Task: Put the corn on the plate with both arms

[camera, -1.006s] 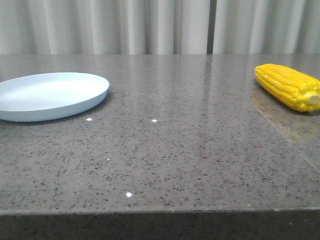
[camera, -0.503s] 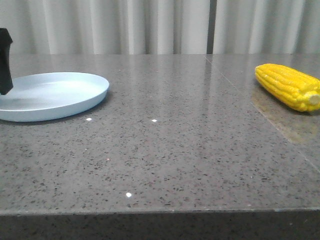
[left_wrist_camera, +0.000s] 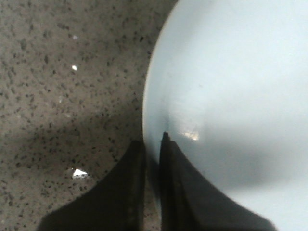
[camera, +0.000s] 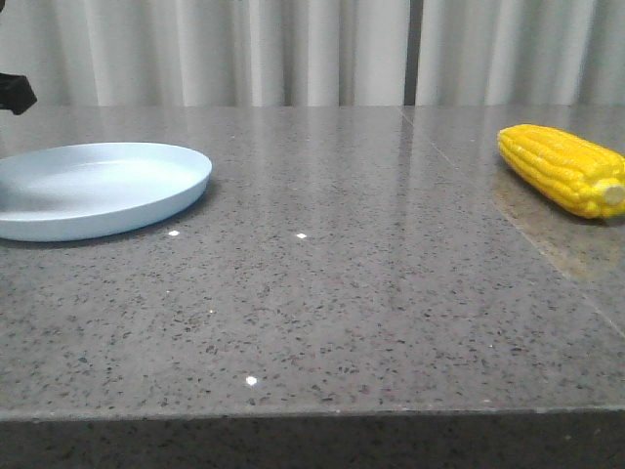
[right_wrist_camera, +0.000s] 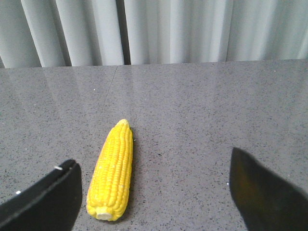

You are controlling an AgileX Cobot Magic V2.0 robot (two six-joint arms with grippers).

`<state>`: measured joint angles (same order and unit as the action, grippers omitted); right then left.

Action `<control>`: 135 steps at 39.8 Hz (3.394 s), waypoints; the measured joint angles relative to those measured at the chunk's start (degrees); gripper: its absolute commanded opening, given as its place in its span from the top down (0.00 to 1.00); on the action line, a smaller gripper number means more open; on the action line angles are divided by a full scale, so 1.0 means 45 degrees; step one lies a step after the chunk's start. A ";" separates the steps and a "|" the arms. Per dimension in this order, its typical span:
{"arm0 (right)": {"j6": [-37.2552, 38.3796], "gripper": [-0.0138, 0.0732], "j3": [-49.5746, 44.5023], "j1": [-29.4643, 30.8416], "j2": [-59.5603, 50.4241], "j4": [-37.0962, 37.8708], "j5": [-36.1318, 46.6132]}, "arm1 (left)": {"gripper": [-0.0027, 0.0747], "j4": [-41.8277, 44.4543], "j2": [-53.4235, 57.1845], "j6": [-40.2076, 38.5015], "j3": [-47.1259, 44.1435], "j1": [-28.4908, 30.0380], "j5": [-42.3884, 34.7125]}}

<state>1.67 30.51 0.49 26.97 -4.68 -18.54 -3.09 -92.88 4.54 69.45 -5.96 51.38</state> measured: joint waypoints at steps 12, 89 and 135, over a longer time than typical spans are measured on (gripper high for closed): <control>0.0000 0.10 0.0000 0.0000 0.0000 0.0000 0.0000 | 0.99 -0.1471 0.0000 0.0030 0.0968 -0.0223 0.0337; 0.0000 0.10 0.0000 0.0000 0.0000 0.0000 0.0000 | 0.91 -0.1097 0.3680 -0.0533 -0.1671 -0.1070 -0.3579; 0.0000 0.10 0.0000 0.0000 0.0000 0.0000 0.0000 | 0.99 0.1076 1.9859 -0.0563 -1.0950 -0.0669 -0.6569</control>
<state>1.67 30.51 0.49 26.97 -4.68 -18.54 1.76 -3.52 2.01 20.18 -8.98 21.82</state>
